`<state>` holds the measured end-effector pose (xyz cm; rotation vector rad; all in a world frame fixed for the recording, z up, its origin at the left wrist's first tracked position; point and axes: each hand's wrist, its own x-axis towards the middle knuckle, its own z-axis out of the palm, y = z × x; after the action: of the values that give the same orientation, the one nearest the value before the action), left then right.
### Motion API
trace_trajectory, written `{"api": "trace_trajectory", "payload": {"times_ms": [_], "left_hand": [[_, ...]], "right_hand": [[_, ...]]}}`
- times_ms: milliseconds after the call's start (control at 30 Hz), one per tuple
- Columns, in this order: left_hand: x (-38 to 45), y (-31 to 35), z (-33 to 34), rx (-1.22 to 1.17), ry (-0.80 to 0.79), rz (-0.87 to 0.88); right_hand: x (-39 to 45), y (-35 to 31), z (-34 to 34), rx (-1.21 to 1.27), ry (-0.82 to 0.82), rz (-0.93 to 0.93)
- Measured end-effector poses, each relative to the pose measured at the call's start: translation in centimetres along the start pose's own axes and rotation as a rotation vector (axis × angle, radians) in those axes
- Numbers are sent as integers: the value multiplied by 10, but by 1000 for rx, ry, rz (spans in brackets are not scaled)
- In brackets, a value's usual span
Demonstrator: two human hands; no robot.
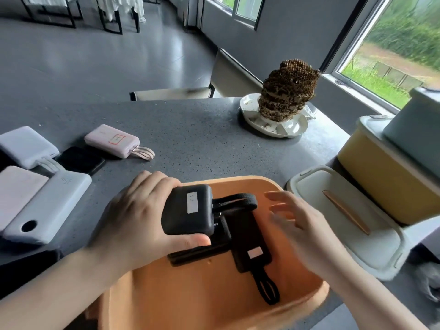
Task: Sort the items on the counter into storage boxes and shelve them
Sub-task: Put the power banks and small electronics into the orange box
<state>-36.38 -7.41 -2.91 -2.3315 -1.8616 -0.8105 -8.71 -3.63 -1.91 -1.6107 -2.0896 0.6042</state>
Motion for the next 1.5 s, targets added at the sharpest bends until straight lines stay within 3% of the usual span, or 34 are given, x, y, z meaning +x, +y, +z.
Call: {"api": "trace_trajectory", "payload": {"times_ms": [67,133,333,567,900,1167,1300,1500], "left_hand": [[12,5,0,30,-41,132],[30,15,6,78,-111,345],[72,57,54,147,-396,747],[95,71,96,187,-579,916],[98,69,111,125,-791,789],[91,65,103,16,-811,693],[79,62,81,51,-681,641],[39,19,3,-101,-103,6]], "right_hand": [[1,10,-19,101,212,-55],[7,23,-21,183,291,-15],[20,45,5,362,153,152],[20,53,9,365,63,248],[21,54,9,280,17,219],[20,50,5,255,-21,207],[20,51,2,215,-93,168],[46,21,6,47,-98,98]]}}
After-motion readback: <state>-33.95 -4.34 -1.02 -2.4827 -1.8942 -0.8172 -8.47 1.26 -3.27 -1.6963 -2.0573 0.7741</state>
